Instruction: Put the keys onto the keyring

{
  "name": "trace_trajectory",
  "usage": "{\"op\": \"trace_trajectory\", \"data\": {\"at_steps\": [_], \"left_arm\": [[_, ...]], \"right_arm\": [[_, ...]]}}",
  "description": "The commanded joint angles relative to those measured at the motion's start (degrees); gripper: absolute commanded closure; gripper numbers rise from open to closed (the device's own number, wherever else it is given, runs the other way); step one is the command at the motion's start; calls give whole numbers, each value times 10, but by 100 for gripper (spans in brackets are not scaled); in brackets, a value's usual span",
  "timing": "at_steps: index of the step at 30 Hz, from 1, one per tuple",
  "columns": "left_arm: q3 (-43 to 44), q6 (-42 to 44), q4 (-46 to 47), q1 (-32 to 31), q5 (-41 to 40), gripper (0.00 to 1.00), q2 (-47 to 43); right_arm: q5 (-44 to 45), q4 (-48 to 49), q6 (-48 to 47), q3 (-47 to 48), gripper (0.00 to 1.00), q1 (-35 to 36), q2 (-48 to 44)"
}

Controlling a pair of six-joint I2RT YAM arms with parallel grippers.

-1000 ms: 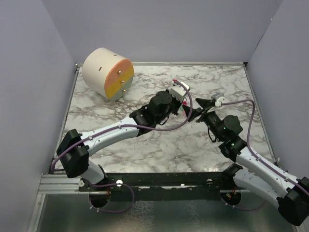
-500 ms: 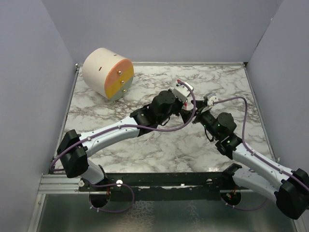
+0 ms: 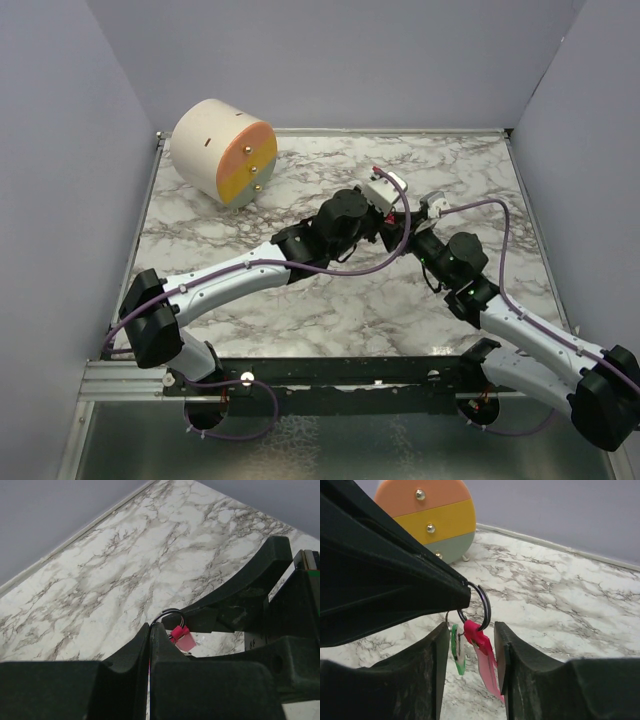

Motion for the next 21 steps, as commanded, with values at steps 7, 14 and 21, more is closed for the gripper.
{"op": "trace_trajectory", "data": {"at_steps": [7,14,21], "left_arm": [[36,11,-23,-6,-19,100,-4],[34,15,-35,-7,-21,100,-6],[38,26,-43,-6,-37,100,-12]], "right_arm": [[21,5,-5,-3,76,2,-13],[32,1,-8,-6,89,2,-27],[57,-24,-8,0,93,2,-43]]}}
